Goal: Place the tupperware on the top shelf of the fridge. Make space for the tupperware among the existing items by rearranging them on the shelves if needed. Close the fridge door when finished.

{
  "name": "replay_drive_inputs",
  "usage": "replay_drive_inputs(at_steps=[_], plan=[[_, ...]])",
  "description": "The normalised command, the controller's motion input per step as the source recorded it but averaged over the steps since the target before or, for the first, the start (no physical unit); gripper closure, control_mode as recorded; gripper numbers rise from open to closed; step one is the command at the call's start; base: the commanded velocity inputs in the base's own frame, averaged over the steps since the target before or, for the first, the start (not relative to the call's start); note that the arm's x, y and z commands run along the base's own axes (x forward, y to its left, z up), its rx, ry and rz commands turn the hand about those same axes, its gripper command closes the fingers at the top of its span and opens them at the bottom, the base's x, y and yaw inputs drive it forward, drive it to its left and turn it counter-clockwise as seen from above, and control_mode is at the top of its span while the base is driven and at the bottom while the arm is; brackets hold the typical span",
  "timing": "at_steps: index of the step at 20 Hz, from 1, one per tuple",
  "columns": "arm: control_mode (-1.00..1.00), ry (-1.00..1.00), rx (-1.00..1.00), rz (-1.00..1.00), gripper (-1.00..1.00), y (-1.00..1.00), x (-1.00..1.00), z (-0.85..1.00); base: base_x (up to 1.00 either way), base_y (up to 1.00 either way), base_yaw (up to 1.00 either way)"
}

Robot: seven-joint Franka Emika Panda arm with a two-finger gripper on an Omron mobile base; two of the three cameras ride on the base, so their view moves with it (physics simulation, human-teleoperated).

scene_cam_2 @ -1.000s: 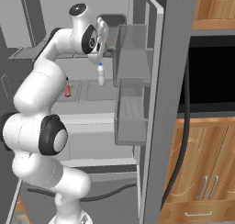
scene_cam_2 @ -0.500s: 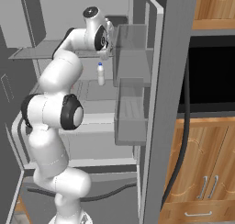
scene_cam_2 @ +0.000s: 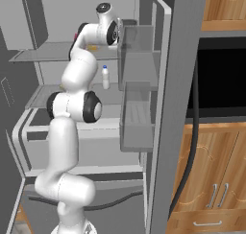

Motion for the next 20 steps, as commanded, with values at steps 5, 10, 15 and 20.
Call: replay_drive_inputs(at_steps=[5,10,15,20], plan=[[-1.0,-0.23,-0.13,0.0,-1.0,0.15,-0.1,-0.45,0.0,0.0,0.0],[-1.0,-0.39,-0.18,0.0,-1.0,0.08,-0.38,-0.75,0.0,0.0,0.0],[-1.0,-0.4,-0.2,0.0,-1.0,0.0,-1.0,-0.86,0.0,0.0,0.0],[-1.0,-0.59,-0.28,0.03,-1.0,0.0,-1.0,-1.0,0.0,0.0,0.0]])
